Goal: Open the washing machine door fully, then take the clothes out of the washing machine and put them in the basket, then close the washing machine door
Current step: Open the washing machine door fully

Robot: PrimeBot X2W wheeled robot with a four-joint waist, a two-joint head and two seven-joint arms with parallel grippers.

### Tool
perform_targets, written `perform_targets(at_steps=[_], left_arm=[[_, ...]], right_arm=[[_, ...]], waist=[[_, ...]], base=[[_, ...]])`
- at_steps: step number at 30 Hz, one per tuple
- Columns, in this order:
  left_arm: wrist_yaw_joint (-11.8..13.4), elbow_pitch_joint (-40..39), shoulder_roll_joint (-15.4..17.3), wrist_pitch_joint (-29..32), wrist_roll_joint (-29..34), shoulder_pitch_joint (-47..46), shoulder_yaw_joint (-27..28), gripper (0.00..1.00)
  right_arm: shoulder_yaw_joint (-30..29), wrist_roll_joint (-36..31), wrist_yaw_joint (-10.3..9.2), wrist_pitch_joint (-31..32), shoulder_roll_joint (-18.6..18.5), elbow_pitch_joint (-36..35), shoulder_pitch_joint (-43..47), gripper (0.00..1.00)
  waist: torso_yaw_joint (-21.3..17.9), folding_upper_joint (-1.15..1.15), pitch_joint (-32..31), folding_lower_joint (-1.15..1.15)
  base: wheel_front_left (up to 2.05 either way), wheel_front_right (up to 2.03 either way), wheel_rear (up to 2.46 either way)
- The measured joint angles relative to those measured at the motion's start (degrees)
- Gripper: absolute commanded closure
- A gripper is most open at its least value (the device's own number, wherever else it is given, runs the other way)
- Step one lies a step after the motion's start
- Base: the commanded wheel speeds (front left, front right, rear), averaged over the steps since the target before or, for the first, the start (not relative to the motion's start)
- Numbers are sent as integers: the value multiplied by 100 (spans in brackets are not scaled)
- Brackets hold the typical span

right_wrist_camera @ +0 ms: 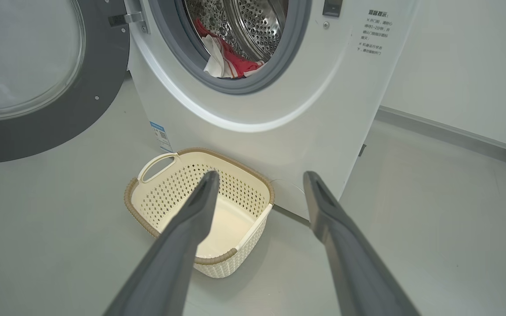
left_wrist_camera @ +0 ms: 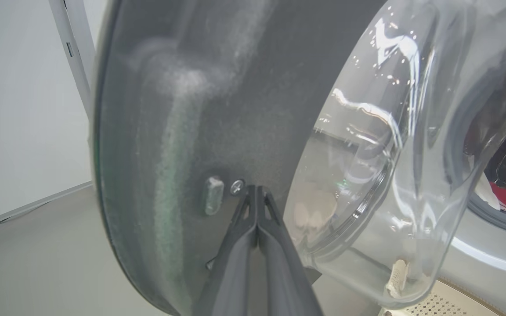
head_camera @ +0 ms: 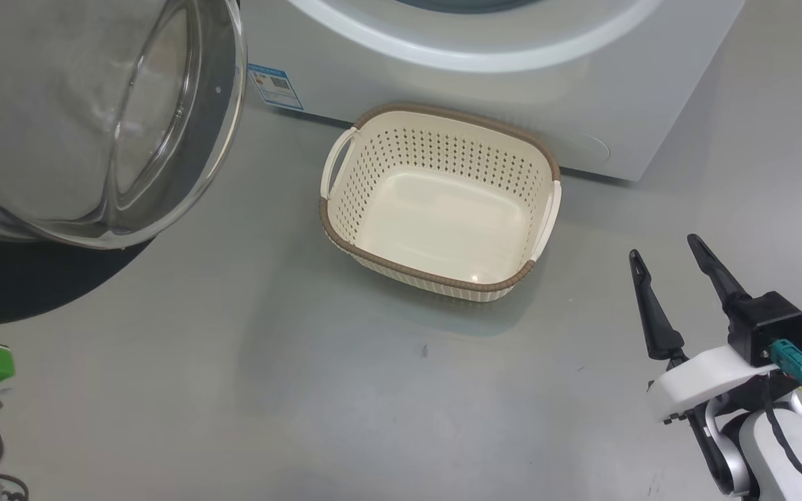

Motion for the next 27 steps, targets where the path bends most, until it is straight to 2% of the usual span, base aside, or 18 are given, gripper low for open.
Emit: perform_targets(at_steps=[15, 27], left_arm=[[-162, 650, 502, -1, -188, -582, 333, 100], [-311, 1135, 535, -58, -221, -914, 324, 100]], right_arm=[[-37, -152, 0, 216, -54, -241, -237, 0], [-81, -203, 0, 232, -12, -207, -329, 0]], waist=[[-66, 0, 600, 0], [-67, 0, 732, 0]], base=[[0, 0, 0], [0, 0, 0]])
